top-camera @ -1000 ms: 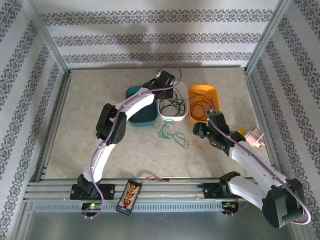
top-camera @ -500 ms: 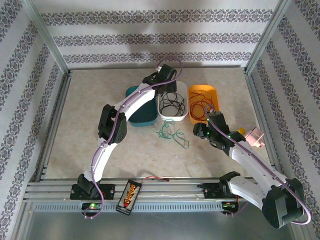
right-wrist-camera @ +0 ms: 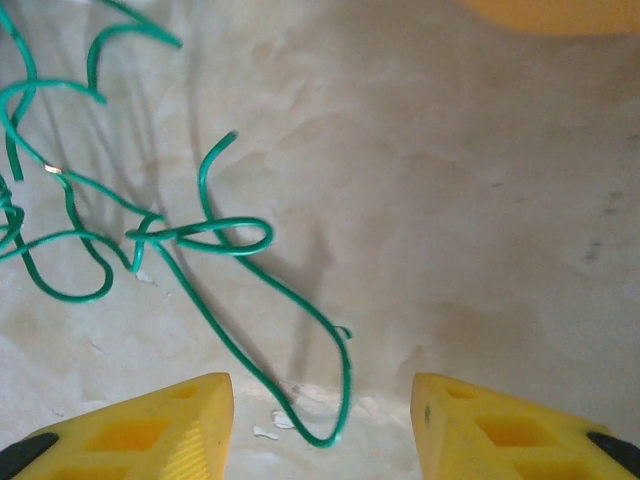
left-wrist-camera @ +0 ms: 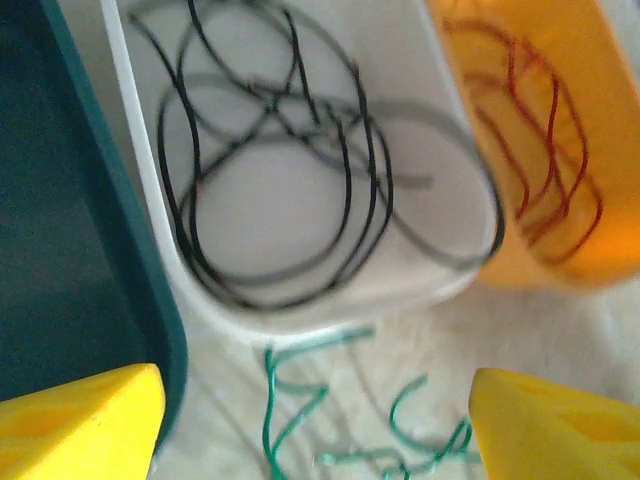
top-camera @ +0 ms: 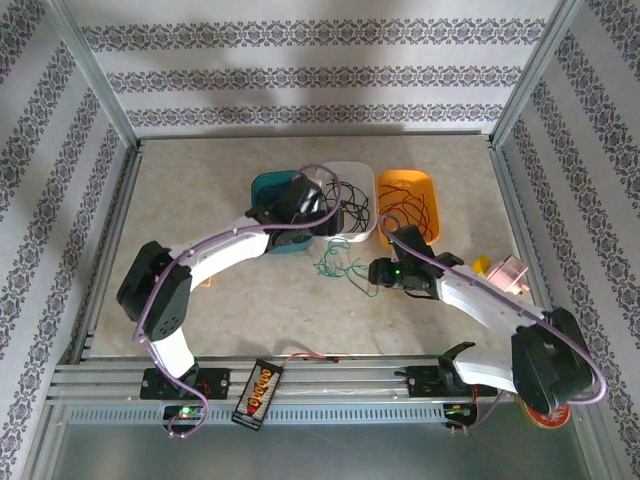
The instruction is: Untangle the cables
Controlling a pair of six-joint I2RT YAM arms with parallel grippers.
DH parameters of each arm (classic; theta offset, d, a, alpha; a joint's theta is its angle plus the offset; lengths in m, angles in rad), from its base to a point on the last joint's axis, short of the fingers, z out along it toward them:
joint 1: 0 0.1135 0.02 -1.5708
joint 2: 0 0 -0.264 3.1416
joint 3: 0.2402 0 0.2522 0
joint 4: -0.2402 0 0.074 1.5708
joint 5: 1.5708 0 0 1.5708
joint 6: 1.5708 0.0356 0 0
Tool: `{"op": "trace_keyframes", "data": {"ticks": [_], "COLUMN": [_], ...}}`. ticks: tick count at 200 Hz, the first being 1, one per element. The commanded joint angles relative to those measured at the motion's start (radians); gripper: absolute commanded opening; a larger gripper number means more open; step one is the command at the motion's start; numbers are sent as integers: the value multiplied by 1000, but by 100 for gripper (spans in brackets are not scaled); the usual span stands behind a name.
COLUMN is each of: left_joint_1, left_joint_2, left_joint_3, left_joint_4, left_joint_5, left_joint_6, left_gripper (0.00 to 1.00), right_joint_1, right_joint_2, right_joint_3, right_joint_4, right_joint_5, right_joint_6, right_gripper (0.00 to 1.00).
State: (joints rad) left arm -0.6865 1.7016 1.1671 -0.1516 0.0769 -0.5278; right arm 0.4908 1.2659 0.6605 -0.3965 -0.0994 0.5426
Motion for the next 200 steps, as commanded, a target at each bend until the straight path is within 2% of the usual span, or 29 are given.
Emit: {"op": "trace_keyframes", "data": {"ticks": [1, 36, 78, 103, 137, 173, 200], "left_joint_1": [-63, -163, -191, -191, -191, -191, -188], "left_joint_2": [-38, -14, 61, 108, 147, 220, 277], "left_joint_3": [-98, -123, -47, -9, 7, 43, 86], "left_joint_4": [97, 52, 38, 50, 88, 115, 117], "left_joint_5": [78, 37, -20, -23, 0, 4, 2], "left_joint_6": [82, 176, 235, 257, 294, 322, 335], "left_gripper": [80, 80, 77, 70, 69, 65, 53], "right_joint_1": [26, 34, 41, 48, 44, 32, 17], "right_joint_2": [47, 108, 173, 201, 194, 164, 143], "right_joint_3": [53, 52, 43, 42, 22, 5, -1], "right_joint_4": [-4, -21, -37, -39, -24, -10, -11], "right_joint_5": [-5, 18, 10, 8, 3, -9, -14], "right_joint_6": [-43, -44, -59, -64, -62, -61, -59], "right_gripper": [50, 50, 48, 37, 14, 8, 7]}}
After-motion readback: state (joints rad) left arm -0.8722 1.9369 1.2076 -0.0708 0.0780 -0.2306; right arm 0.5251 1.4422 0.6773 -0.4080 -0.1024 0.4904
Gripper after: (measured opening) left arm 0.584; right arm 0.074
